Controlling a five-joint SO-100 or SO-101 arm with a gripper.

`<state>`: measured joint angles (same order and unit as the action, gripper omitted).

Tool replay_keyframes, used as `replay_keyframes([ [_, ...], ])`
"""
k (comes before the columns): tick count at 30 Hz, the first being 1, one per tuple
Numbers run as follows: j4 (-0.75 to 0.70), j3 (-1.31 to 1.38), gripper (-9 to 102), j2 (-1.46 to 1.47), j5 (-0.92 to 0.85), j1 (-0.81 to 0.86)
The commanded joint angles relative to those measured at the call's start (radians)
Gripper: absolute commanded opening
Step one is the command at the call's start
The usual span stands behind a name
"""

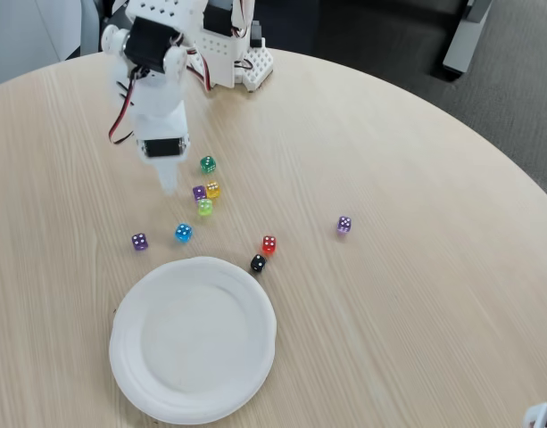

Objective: Pick a purple dice and put it in the plate.

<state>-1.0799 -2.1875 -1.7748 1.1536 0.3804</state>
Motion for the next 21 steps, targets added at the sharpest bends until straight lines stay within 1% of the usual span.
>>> replay_keyframes([
  [1, 0.003, 0.021, 17, -0.005, 0.023, 0.005],
  [8, 0.011, 0.021, 16, -0.005, 0.034, 0.021],
  [12, 0.012, 0.021, 16, -0.005, -0.006, 0.058],
  [21, 0.014, 0.021, 16, 0.009, -0.012, 0.038],
])
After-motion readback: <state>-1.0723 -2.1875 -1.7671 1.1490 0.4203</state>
